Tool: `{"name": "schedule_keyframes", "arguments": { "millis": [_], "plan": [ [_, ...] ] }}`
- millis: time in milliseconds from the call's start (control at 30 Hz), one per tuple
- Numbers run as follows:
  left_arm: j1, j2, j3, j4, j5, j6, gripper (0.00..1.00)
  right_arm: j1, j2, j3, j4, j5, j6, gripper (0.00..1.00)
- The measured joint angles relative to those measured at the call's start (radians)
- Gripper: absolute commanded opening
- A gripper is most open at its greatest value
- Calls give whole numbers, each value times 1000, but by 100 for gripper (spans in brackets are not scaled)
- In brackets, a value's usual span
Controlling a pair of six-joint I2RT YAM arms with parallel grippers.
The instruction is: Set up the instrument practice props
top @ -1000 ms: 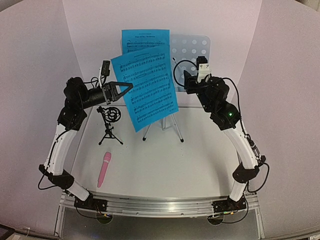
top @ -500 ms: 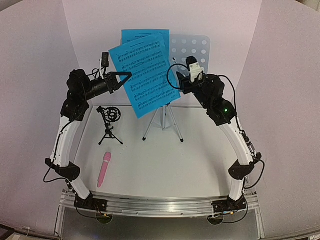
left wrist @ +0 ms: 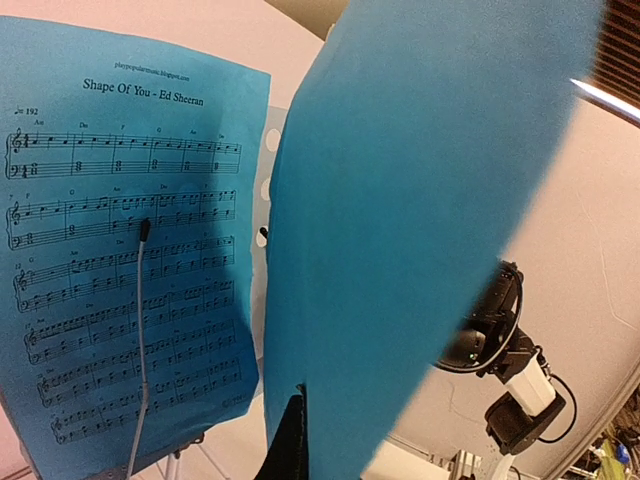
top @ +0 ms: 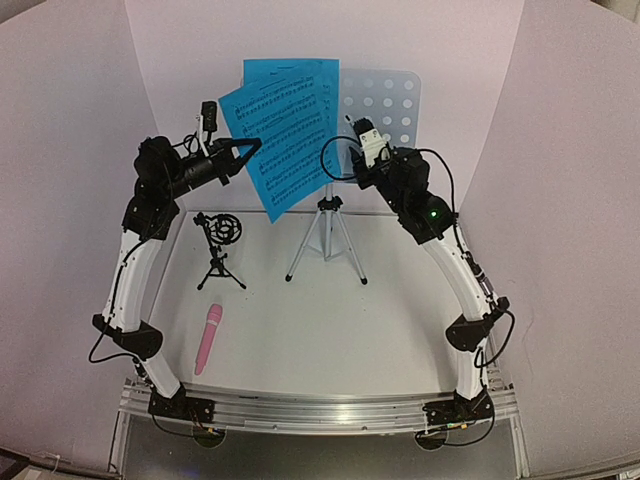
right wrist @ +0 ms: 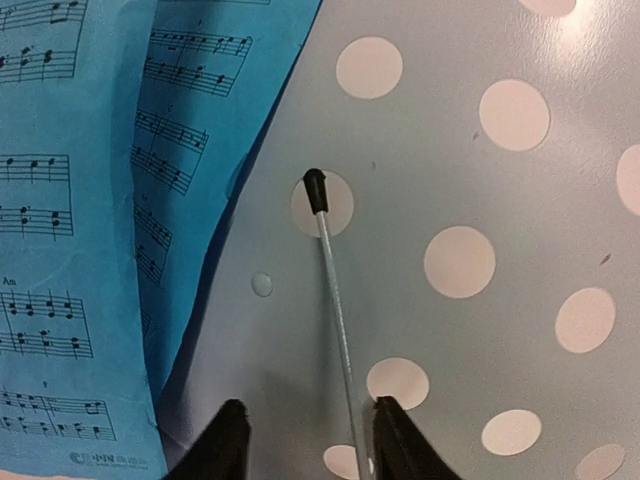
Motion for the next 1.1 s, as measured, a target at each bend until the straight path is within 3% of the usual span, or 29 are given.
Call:
{"name": "schedule_keyframes", "arguments": {
  "millis": [133,333,733,1100],
  "plan": [
    [0,11,0,19,-3,43,0,-1,2,1,13,15,-19,12],
    [0,41,11,57,-26,111,0,-6,-6,-42,69,33,-22,0],
    [0,114,79,177,-53,181,0,-4,-55,-157,158,6,-21,0],
    [0,156,86,217,-65,213,0,-12,-132,-346,385,-14,41,0]
  ]
}}
